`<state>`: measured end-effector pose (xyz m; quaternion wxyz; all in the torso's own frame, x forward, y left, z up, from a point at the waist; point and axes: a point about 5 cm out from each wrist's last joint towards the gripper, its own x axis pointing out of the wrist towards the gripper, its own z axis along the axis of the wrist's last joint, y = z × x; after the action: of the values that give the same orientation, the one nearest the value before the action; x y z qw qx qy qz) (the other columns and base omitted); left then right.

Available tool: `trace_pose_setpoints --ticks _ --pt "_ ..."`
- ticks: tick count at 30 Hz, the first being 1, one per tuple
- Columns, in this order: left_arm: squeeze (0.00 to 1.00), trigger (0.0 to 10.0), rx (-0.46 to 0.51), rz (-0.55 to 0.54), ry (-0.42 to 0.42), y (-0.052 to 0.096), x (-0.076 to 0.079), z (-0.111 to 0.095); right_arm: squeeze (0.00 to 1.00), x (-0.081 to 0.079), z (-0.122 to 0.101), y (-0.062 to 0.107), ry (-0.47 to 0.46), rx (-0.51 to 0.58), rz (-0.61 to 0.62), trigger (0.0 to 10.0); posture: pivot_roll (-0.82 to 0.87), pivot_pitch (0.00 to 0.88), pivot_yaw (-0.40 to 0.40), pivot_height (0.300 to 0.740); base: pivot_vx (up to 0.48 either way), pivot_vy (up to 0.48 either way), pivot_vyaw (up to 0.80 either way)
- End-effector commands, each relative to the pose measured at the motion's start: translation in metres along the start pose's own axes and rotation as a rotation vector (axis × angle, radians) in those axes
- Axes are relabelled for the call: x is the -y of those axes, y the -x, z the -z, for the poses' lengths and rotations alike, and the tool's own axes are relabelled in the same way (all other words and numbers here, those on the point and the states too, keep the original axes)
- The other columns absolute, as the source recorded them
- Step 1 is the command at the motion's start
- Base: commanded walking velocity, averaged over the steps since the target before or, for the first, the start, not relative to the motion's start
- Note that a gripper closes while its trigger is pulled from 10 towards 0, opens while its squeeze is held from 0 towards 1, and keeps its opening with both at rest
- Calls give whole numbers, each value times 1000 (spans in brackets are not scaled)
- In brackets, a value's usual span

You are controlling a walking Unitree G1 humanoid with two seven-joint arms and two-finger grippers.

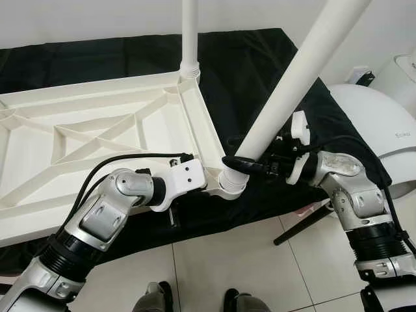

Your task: Building children table

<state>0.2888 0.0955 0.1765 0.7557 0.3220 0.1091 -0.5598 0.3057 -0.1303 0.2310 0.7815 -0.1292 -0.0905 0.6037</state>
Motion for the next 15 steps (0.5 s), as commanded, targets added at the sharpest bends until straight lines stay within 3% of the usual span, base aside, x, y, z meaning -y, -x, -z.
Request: trace_pose_setpoints --ticks 1,6,15 --pt "0 10000 -80 6 64 -5 9 20 0 -4 16 1 -40 -80 -9 10000 -11 225 -15 740 0 0 0" --pt "0 10000 -80 4 65 -5 9 20 0 -3 18 0 -40 -93 -15 10000 -10 225 -15 740 0 0 0" --pt "0 10000 -77 3 64 -5 10 20 0 -7 24 -17 -40 -96 -67 10000 -10 220 -17 740 0 0 0"
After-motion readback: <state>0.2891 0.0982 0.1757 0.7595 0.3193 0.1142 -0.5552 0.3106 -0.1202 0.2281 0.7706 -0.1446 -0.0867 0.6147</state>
